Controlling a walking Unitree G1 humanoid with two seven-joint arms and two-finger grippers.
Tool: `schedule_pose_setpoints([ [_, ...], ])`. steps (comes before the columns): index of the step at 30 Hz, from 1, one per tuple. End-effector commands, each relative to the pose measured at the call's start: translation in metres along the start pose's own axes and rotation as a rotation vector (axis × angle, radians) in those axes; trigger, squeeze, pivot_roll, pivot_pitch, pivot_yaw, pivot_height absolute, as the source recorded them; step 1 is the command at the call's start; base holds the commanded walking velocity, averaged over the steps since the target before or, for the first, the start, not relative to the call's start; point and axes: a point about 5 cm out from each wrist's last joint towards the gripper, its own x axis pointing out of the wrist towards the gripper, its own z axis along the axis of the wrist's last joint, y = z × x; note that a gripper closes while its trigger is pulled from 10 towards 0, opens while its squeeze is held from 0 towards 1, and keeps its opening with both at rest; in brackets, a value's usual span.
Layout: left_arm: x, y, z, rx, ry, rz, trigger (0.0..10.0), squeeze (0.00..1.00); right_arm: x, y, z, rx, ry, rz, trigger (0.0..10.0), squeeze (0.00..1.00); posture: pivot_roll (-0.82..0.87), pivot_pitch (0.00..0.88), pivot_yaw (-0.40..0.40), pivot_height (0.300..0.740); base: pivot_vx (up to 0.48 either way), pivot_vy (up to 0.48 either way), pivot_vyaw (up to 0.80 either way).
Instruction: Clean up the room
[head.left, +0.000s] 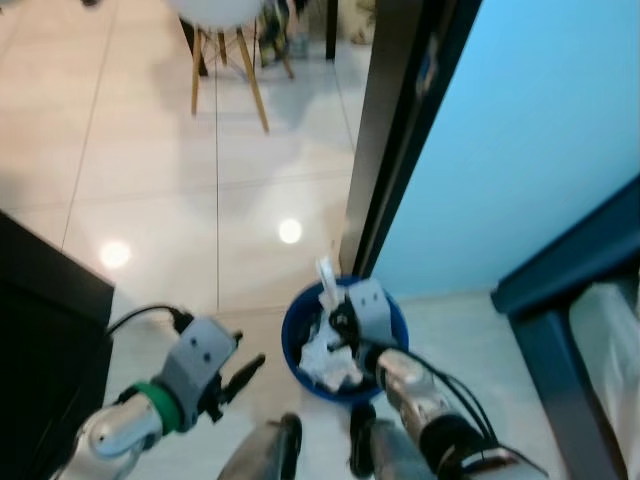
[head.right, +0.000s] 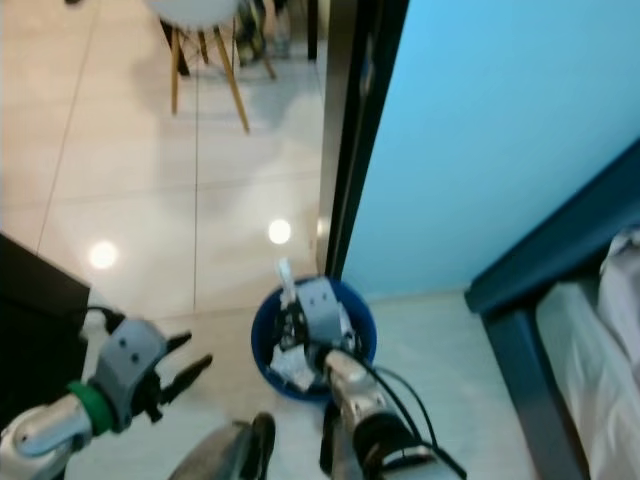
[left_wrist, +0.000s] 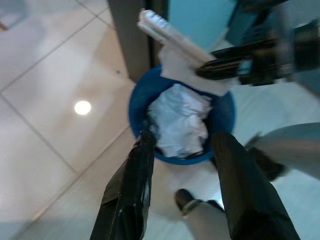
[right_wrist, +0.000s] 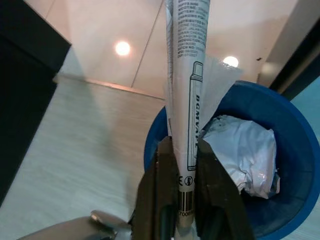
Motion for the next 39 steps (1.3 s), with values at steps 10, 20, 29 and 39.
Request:
schedule_pose_setpoints([
  [10, 0.004, -0.001, -0.003, -0.040, 0.033, -0.006, 10.0, 0.00, -0.004, -0.007, -0.006, -0.011, -0.001, -0.047, 10.0, 0.00, 0.21, 0.305, 0.119, 0.740, 0.000, 0.000, 0.00],
  [20, 0.028, 0.011, -0.010, -0.049, 0.069, 0.063, 10.0, 0.00, -0.007, -0.022, 0.002, 0.005, -0.066, -0.089, 10.0, 0.00, 0.13, 0.175, 0.082, 0.740, 0.000, 0.000, 0.00],
  [29, 0.050, 0.044, -0.067, -0.116, 0.217, 0.487, 10.0, 0.00, -0.027, -0.027, -0.023, 0.013, -0.070, -0.128, 10.0, 0.00, 0.05, 0.077, 0.024, 0.740, 0.000, 0.000, 0.00],
  [39, 0.056, 0.049, -0.099, -0.232, 0.318, 0.574, 10.0, 0.00, -0.051, -0.047, -0.067, 0.037, 0.146, -0.265, 10.0, 0.00, -0.04, 0.026, -0.001, 0.740, 0.000, 0.000, 0.00],
])
